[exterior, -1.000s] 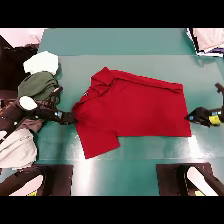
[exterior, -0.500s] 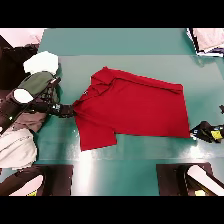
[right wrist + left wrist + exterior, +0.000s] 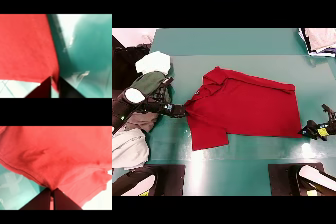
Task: Fold the shirts.
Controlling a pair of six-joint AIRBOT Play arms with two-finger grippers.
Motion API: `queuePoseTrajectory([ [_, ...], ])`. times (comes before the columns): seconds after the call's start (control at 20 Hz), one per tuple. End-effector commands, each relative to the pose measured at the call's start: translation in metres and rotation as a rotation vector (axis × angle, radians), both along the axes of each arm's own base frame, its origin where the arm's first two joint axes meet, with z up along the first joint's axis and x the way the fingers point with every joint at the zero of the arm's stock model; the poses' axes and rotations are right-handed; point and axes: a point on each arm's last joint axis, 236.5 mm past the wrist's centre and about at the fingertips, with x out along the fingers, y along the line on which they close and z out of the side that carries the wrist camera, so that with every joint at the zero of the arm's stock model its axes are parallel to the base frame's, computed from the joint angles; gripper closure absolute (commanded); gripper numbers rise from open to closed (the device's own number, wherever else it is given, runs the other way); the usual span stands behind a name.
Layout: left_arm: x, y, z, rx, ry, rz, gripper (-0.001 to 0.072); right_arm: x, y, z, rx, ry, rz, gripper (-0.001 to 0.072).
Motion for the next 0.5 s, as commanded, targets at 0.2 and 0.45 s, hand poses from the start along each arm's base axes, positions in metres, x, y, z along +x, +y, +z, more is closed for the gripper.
queuePoseTrajectory([
  [0.2, 0.036, -0.003, 0.055, -0.010, -0.143, -0.005, 0.0683, 0.064, 0.021, 0.076, 0.056, -0.319, -0.094, 0.0703],
  [0.45, 0.094, -0.001, 0.296, -0.011, -0.724, -0.013, 0.0683, 0.145, 0.066, 0.291, 0.057, -0.939, 0.011, 0.0703],
])
